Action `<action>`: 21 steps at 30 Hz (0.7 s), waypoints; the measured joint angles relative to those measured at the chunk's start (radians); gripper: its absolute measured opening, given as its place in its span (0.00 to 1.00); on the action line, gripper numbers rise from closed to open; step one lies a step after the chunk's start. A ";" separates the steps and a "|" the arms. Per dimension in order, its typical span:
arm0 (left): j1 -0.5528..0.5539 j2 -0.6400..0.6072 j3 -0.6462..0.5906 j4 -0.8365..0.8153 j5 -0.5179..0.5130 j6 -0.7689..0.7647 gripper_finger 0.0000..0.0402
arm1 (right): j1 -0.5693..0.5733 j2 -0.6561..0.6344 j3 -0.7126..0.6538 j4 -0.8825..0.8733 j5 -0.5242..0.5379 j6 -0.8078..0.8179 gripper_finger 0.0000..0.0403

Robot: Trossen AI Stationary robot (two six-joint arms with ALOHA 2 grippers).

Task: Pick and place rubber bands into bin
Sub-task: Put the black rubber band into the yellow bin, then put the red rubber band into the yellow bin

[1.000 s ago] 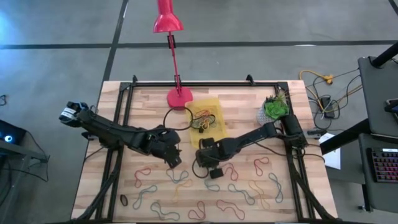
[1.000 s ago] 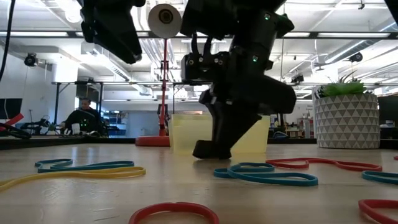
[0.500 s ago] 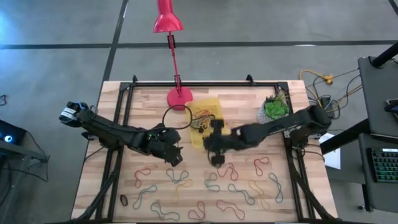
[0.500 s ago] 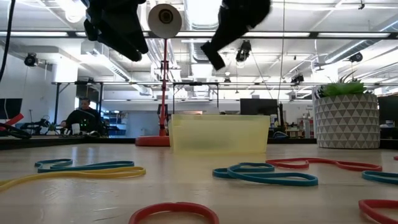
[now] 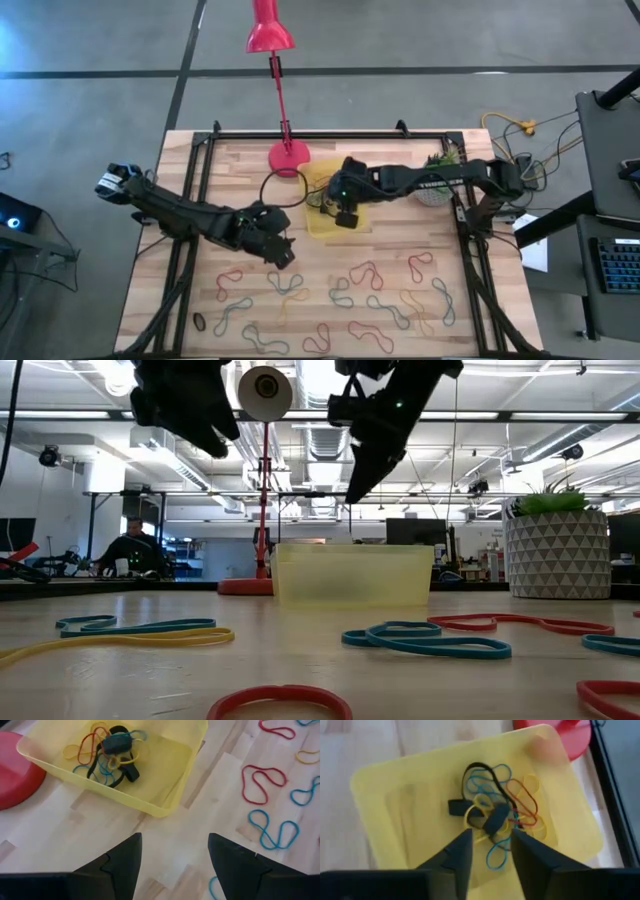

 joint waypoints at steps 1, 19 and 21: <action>-0.003 0.000 0.000 -0.002 0.001 -0.014 0.53 | 0.009 -0.003 0.002 -0.017 -0.003 -0.009 0.37; -0.031 0.000 -0.068 0.052 0.002 -0.063 0.53 | 0.451 -0.206 -0.395 -0.265 -0.146 0.276 0.50; -0.031 0.000 -0.071 0.059 0.001 -0.058 0.53 | 0.502 -0.251 -0.459 -0.268 -0.129 0.351 0.50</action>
